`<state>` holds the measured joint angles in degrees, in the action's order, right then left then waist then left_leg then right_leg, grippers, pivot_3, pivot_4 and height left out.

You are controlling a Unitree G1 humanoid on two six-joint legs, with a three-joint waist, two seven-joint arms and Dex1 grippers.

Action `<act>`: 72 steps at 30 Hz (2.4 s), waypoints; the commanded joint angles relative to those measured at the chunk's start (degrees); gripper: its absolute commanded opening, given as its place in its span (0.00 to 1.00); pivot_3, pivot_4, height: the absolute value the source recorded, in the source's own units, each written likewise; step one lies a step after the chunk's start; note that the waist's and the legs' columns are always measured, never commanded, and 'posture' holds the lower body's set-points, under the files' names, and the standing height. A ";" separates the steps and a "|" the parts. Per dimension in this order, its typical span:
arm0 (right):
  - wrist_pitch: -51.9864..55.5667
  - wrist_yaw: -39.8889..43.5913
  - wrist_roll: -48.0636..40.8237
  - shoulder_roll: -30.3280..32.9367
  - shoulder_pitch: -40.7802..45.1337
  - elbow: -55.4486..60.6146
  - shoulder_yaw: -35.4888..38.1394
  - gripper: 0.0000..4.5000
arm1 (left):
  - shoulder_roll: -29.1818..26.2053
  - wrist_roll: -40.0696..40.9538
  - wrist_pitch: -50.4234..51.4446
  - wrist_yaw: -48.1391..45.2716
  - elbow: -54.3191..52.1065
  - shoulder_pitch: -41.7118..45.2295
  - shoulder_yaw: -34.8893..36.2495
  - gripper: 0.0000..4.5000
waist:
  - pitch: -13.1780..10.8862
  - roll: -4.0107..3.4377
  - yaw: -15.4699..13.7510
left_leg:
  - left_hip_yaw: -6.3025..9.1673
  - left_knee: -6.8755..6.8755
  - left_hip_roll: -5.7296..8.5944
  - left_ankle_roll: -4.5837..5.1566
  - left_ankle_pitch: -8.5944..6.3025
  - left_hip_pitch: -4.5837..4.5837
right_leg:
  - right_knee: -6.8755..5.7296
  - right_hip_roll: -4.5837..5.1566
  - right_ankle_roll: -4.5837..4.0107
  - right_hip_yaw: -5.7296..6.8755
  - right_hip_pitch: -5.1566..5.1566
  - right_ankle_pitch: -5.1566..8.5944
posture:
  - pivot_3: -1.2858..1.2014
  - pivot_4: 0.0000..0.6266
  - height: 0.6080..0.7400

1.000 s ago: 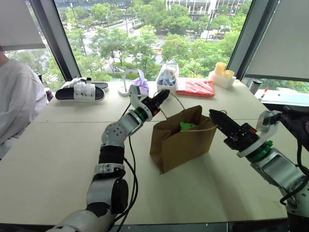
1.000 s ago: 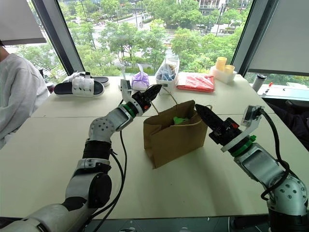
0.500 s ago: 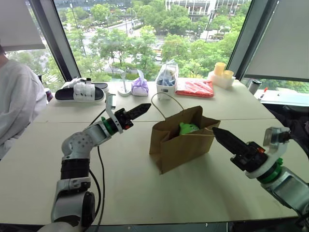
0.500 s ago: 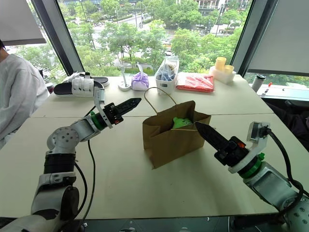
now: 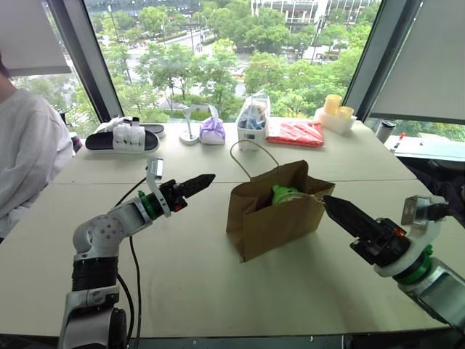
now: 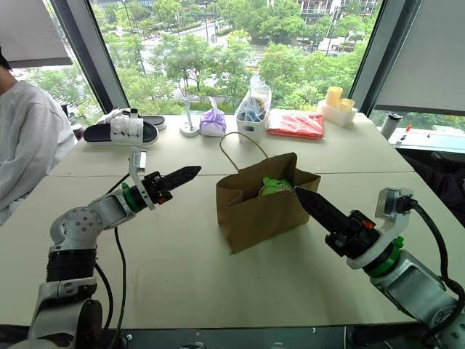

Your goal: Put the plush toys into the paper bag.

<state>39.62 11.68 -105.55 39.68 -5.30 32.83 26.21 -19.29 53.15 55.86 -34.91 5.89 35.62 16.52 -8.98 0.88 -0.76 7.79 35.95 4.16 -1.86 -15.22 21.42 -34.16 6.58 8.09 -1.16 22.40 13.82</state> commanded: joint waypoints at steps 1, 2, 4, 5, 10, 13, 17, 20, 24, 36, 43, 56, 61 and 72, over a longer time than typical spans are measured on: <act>0.07 -1.14 -3.43 1.84 0.10 2.18 0.56 0.96 | 0.68 1.43 -0.18 0.50 -2.72 -0.05 0.49 0.95 | 0.00 0.01 0.00 | 0.00 0.00 0.00 0.00 0.00 0.00 | 0.01 -0.01 0.00 0.01 0.00 0.00 | 0.52 0.24 1.00; -0.10 -1.21 -3.72 1.99 -0.26 2.47 0.83 0.96 | 0.75 1.48 -0.11 0.54 -2.73 -0.08 0.64 0.95 | 0.00 0.01 0.01 | 0.00 -0.02 -0.01 0.00 0.00 0.00 | 0.00 -0.01 0.00 0.02 0.01 0.00 | 0.52 0.24 1.00; -0.68 -1.44 -4.13 1.76 -1.27 2.41 1.65 0.96 | 0.95 1.57 -0.11 0.70 -2.80 -0.35 0.94 0.95 | 0.00 0.01 0.01 | 0.01 -0.05 0.00 0.00 0.00 0.00 | -0.01 -0.01 0.00 0.03 0.03 0.00 | 0.52 0.24 1.00; -0.90 -1.88 -3.68 1.63 -1.62 2.01 1.65 0.96 | 1.03 1.54 -0.23 0.70 -2.74 -0.48 1.01 0.95 | 0.00 0.01 0.01 | 0.01 -0.06 0.00 0.00 0.00 0.00 | -0.01 -0.01 0.00 0.03 0.03 0.00 | 0.52 0.24 1.00; -5.05 -4.83 4.07 -1.16 2.08 -0.73 0.70 0.96 | 2.52 1.57 -0.75 1.43 -2.76 -0.51 0.73 0.95 | 0.00 0.01 0.03 | -0.03 -0.03 0.01 0.00 0.00 0.00 | 0.00 -0.01 0.00 0.01 0.02 0.00 | 0.52 0.24 1.00; -6.85 -5.78 6.22 -3.07 3.87 -1.34 1.00 0.96 | 3.55 1.95 -0.59 2.02 -3.28 -0.50 0.62 0.95 | 0.00 0.01 0.02 | -0.05 -0.01 0.01 0.00 0.00 0.00 | 0.00 -0.01 0.00 0.01 0.02 0.00 | 0.52 0.24 1.00; -5.38 -4.19 3.97 -3.75 2.18 -0.02 0.36 0.96 | 3.99 2.09 -0.58 2.42 -3.59 -0.64 0.51 0.95 | 0.00 0.01 0.00 | -0.01 -0.05 0.01 0.00 0.00 0.01 | 0.00 -0.01 0.00 0.02 0.02 0.00 | 0.52 0.24 1.00; -2.04 -0.57 2.55 -1.66 -2.41 2.86 0.94 0.96 | 3.35 2.23 -0.45 2.12 -4.36 -1.21 0.41 0.95 | 0.01 0.00 -0.02 | 0.00 -0.08 0.01 0.00 0.00 0.01 | 0.01 -0.01 0.00 0.02 0.04 0.00 | 0.52 0.24 1.00; 1.68 1.14 6.02 1.62 -7.29 5.60 -1.31 0.91 | -0.22 -0.54 -1.59 -2.09 -6.96 -3.83 -2.93 0.96 | 0.00 0.01 0.24 | -0.04 -0.10 0.00 0.01 -0.01 -0.01 | 0.01 -0.01 -0.01 0.00 0.05 0.01 | 0.52 0.24 1.00; 3.76 1.58 24.98 -3.01 4.86 0.19 -19.11 0.01 | -10.04 -11.37 -13.25 -19.87 -10.29 -6.74 -14.87 0.97 | 0.01 0.01 -0.12 | -0.08 -0.08 -0.02 0.00 -0.01 0.03 | 0.07 0.03 -0.28 -0.01 0.06 0.13 | 0.52 0.24 1.00; 4.62 1.61 29.56 -6.27 10.27 -3.99 -21.11 0.01 | -11.05 -15.79 -17.32 -23.37 -14.27 -8.04 -19.98 0.97 | 0.01 0.01 0.04 | -0.07 -0.23 0.00 0.00 -0.01 0.05 | 0.08 0.08 -0.24 -0.02 0.17 0.11 | 0.52 0.24 1.00; 6.59 3.11 32.96 -8.65 14.46 -6.91 -20.54 0.01 | -12.35 -16.20 -16.50 -23.88 -17.50 -7.70 -19.52 0.97 | 0.00 -0.01 0.58 | -0.06 -0.35 -0.04 0.00 0.00 0.02 | 0.00 -0.03 -0.05 -0.01 0.27 0.00 | 0.52 0.24 1.00; 7.80 4.20 33.30 -8.82 15.01 -7.33 -20.75 0.01 | -15.48 -14.33 -14.43 -24.05 -18.63 -9.02 -17.10 0.97 | 0.00 -0.02 0.37 | -0.06 -0.38 -0.04 0.00 0.00 0.01 | 0.02 -0.03 -0.04 -0.01 0.25 0.00 | 0.52 0.24 1.00; 9.10 5.58 35.61 -11.14 17.35 -8.91 -21.73 0.01 | -8.03 -19.79 -20.86 -21.45 -12.78 -6.25 -20.81 0.97 | 0.00 -0.01 0.11 | -0.06 -0.31 0.00 0.00 0.00 0.01 | 0.02 -0.03 -0.04 0.00 0.20 -0.01 | 0.52 0.24 1.00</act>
<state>48.58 16.58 -70.00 28.91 11.27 23.24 4.32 -27.64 33.83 36.55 -55.93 -6.40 28.20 -3.87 -8.98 0.87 -0.65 7.73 35.64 4.16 -1.87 -15.22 21.43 -34.15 6.55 8.06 -1.16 22.60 13.81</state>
